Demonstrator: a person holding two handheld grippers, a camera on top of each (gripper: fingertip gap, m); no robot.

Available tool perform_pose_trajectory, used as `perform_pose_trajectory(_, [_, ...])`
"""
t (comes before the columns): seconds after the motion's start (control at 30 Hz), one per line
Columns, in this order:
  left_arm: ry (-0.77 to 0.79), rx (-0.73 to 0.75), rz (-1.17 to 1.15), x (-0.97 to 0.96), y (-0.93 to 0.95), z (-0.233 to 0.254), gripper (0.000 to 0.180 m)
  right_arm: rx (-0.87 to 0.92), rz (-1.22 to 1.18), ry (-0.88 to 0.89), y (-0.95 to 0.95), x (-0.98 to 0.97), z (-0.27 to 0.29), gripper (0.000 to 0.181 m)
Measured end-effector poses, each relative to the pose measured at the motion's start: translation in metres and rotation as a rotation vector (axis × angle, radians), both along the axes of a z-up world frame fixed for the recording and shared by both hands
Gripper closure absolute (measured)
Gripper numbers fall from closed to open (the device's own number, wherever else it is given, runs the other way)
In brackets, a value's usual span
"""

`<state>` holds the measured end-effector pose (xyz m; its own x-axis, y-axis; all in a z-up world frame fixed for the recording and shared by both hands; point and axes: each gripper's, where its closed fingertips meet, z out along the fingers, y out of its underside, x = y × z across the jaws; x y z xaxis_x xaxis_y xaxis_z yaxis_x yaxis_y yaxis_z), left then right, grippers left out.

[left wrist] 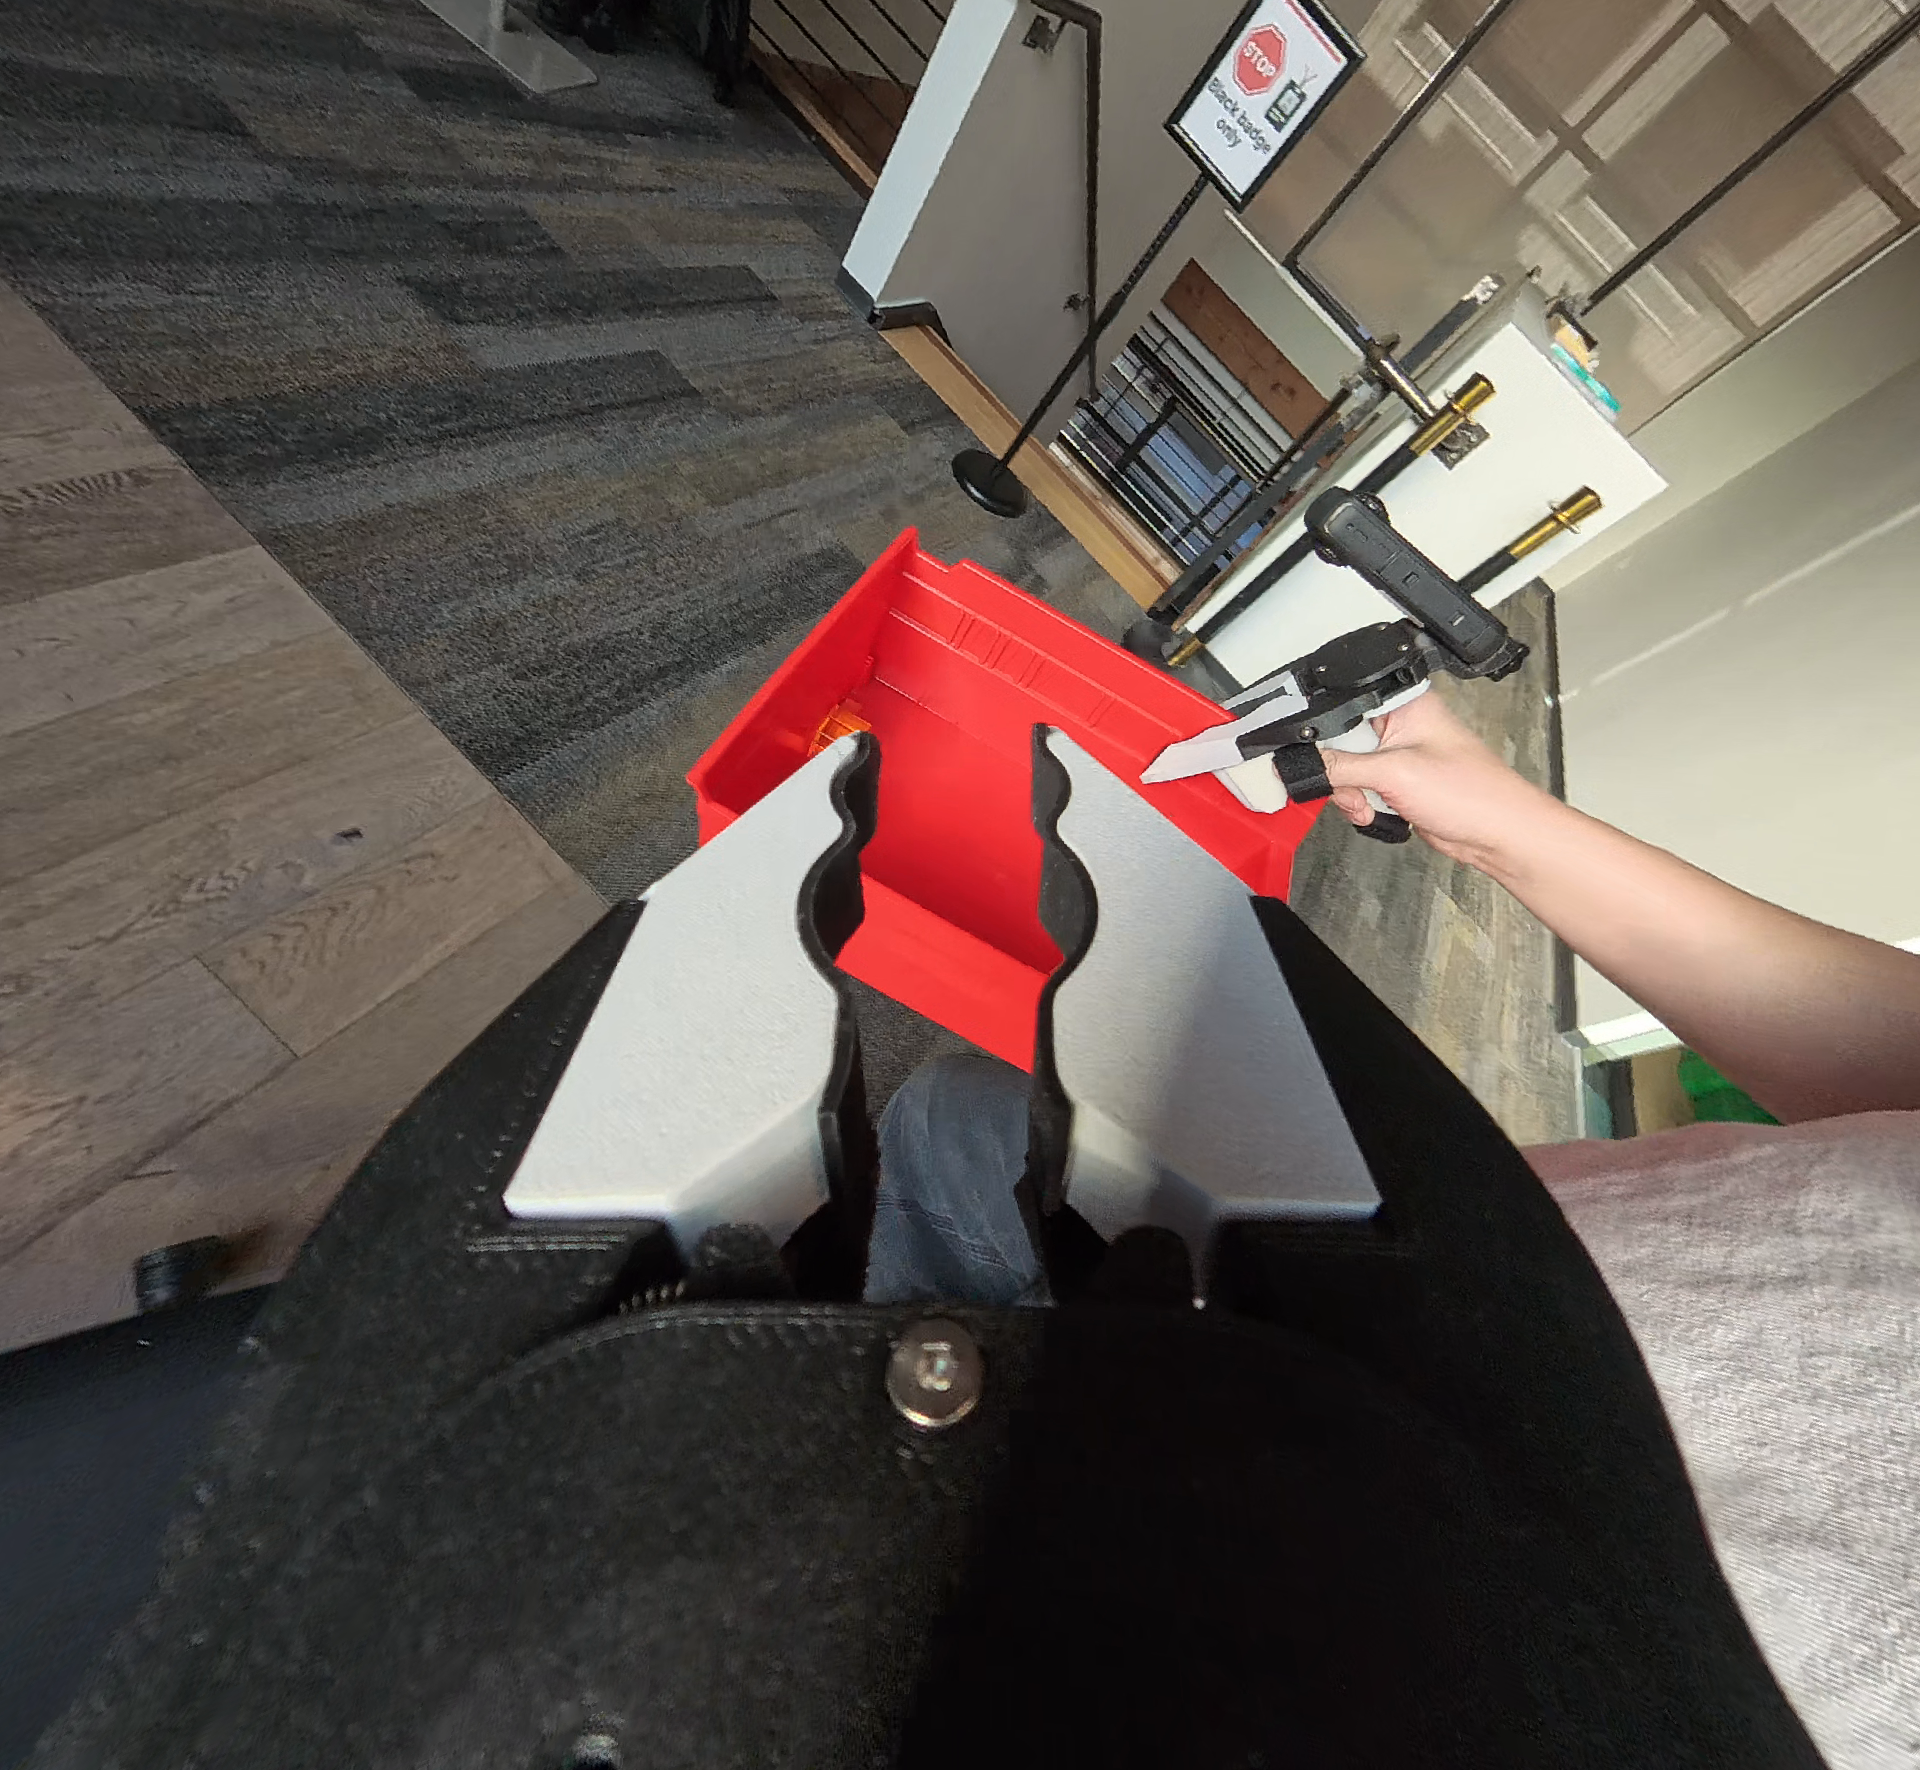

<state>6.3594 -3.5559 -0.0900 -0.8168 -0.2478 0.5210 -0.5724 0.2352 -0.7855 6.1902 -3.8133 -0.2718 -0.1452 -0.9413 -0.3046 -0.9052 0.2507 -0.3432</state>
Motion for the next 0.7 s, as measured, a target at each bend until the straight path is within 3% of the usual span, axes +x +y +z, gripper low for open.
perform_pose_trajectory(0.13, [-0.076,0.054,0.102,0.108,-0.026,-0.006,0.147,0.025,0.066,-0.012,-0.034,0.122,-0.002,0.174])
perform_pose_trajectory(0.27, [-0.068,0.0,0.288,0.215,-0.035,-0.026,0.149,0.045,0.217,-0.014,-0.059,0.267,-0.007,0.173])
perform_pose_trajectory(0.4, [0.045,0.01,0.517,0.3,-0.01,-0.063,0.15,0.01,0.418,0.015,-0.058,0.418,-0.006,0.175])
perform_pose_trajectory(0.7, [0.213,0.02,0.937,0.401,0.108,-0.086,0.152,-0.064,0.88,0.012,0.081,0.717,-0.007,0.174])
